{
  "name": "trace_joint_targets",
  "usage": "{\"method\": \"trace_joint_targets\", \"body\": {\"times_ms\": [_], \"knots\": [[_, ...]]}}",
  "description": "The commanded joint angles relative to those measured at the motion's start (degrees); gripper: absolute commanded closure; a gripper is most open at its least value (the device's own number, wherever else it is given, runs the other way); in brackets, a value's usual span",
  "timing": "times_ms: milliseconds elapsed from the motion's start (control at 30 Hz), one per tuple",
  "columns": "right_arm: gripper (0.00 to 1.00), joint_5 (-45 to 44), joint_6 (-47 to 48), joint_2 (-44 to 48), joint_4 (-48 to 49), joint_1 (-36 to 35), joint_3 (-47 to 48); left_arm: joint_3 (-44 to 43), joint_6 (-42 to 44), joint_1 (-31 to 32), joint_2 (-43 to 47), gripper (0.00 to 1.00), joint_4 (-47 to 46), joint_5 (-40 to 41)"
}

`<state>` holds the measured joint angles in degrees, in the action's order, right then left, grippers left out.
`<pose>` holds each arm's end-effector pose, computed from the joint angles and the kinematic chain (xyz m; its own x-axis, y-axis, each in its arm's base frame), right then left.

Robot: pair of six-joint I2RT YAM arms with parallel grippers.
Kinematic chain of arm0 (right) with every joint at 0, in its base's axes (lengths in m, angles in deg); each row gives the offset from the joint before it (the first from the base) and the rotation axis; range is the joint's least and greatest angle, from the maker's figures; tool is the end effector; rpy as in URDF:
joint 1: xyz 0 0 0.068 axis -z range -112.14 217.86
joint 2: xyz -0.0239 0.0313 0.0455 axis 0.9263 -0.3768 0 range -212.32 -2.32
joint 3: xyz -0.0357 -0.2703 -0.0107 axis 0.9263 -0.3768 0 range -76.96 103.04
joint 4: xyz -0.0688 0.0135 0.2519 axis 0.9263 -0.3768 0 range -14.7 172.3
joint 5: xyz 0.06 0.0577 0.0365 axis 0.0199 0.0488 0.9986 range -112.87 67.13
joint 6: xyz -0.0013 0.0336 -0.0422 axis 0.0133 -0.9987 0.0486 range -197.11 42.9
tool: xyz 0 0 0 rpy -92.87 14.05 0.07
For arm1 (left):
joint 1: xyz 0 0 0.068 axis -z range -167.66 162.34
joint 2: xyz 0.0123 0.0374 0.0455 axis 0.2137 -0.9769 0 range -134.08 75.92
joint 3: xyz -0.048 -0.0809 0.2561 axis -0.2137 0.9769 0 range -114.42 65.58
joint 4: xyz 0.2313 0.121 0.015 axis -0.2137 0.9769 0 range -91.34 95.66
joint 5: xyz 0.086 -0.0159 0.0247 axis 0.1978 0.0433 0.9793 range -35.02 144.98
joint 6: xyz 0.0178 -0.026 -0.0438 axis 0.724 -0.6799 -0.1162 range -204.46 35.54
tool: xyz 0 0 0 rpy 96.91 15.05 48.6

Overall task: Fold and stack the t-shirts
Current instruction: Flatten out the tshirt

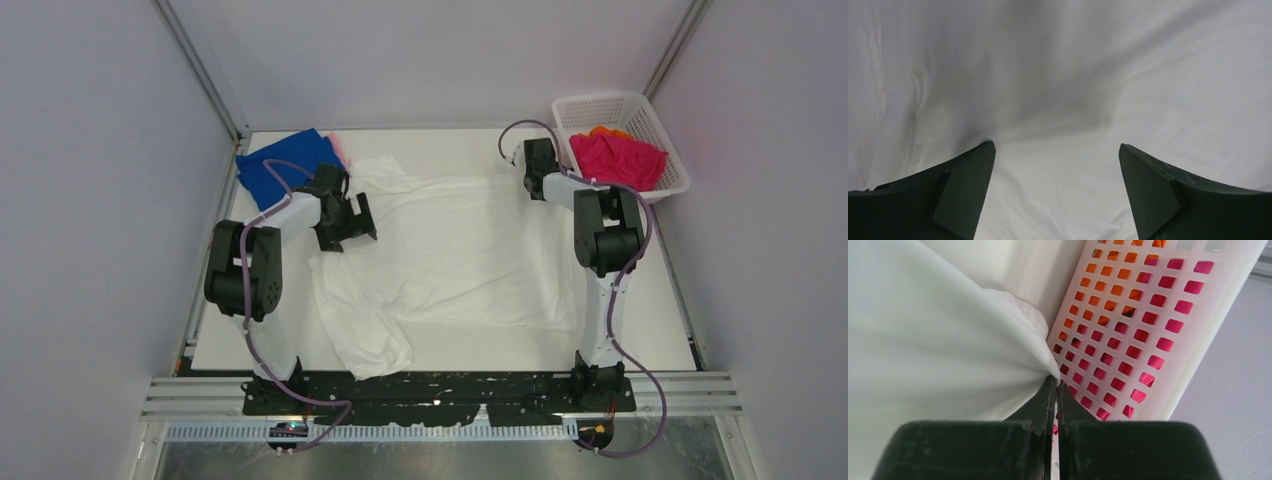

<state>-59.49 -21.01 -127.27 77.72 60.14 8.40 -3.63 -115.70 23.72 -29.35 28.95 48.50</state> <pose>0.4704 0.0425 0.1485 -0.6475 -0.7601 -0.0551 -0.3968 0.3980 -0.8271 0.3588 -0.0763 0.1722 -0.8925 -0.3461 -0.2893 -0.2602 0.9189 -0.2964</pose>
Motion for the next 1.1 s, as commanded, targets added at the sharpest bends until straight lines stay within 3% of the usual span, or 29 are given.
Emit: {"method": "trace_joint_targets", "body": {"times_ms": [0, 100, 167, 233, 333, 500, 633, 867, 1067], "knots": [[0.95, -3.28, 2.63, -1.57, 7.09, 0.15, 0.1, -1.39, 0.63, -0.92, -1.01, 0.0, 1.02, 1.8], [0.92, -4.23, 3.42, -2.71, 9.06, 0.0, 1.1, -1.51, 0.53, -0.92, -1.08, 0.0, 0.83, 1.53], [0.76, -4.31, 3.12, -3.24, 8.97, -0.12, 1.57, -1.89, 0.46, -0.92, -1.25, 0.0, 0.91, 0.99], [0.51, -3.08, 2.16, -2.06, 7.97, -0.65, 1.34, -2.33, 0.38, -0.92, -1.15, 0.0, 0.81, 0.41], [0.38, 0.26, 0.08, 0.48, 5.66, -1.84, 0.6, -2.7, 0.09, -0.9, -0.18, 0.0, 0.78, 0.28], [0.03, 5.32, -2.92, 6.39, -0.2, -4.41, 0.49, -2.39, -0.49, -0.85, 3.71, 0.0, 0.13, 0.08], [0.01, 9.38, -5.74, 10.59, -3.35, -7.05, 0.82, -1.14, -0.82, -0.55, 8.86, 0.0, 0.24, 0.24], [0.05, 16.52, -14.43, 16.08, -6.95, -11.38, 2.28, 5.55, -3.49, 1.55, 21.39, 0.0, 6.05, 5.55], [0.04, 22.08, -37.88, 22.45, -4.8, -11.7, 1.62, 18.94, -8.81, 9.85, 36.33, 0.01, 11.97, 10.29]]}}
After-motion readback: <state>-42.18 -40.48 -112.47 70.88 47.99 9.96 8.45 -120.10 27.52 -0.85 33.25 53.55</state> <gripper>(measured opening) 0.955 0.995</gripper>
